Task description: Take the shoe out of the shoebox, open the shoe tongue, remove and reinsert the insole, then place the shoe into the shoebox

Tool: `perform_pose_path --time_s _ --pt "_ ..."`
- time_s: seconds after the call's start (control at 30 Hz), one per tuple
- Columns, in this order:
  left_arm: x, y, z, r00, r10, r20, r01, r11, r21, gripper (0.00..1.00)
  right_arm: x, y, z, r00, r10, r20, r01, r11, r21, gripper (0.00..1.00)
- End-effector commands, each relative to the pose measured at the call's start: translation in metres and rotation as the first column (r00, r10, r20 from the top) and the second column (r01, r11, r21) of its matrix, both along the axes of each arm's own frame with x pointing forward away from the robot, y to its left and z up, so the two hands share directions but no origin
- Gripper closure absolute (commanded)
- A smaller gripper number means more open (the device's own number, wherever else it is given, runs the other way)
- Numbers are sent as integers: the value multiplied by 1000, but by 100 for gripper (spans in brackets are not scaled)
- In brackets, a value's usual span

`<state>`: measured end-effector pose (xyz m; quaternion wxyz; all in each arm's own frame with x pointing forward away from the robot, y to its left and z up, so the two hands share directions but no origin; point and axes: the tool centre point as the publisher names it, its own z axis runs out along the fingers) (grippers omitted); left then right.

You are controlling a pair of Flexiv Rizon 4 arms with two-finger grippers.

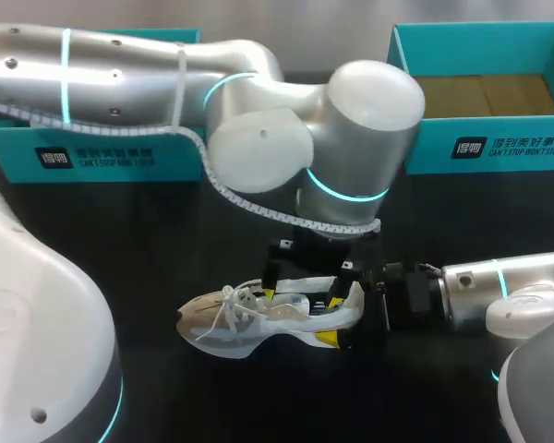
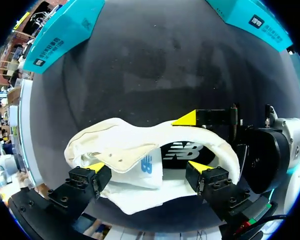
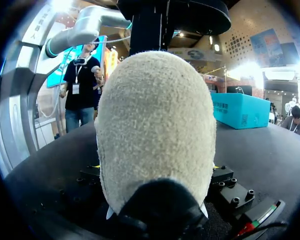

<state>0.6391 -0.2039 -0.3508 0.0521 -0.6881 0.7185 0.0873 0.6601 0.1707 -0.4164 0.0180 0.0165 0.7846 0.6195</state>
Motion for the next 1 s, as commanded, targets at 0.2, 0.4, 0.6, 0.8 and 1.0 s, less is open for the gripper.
perform_pose_path --time_s 0.2,0.4,0.6,0.8,1.0 --pt "-2 -1 -11 881 444 165 -473 840 266 0 0 1 1 1000 -1 -1 1 1000 -3 100" --pt "-1 9 -8 872 463 156 -488 835 254 0 0 1 1 1000 -1 -1 1 1000 -3 100" --pt "-1 15 -7 866 476 151 -499 833 238 0 0 1 1 1000 -1 -1 1 1000 -3 100" --pt "-2 18 -12 869 471 152 -495 838 231 0 0 1 1 1000 -1 -1 1 1000 -3 100" --pt "-2 21 -18 862 481 161 -507 826 247 0 0 1 1 1000 -1 -1 1 1000 -3 100"
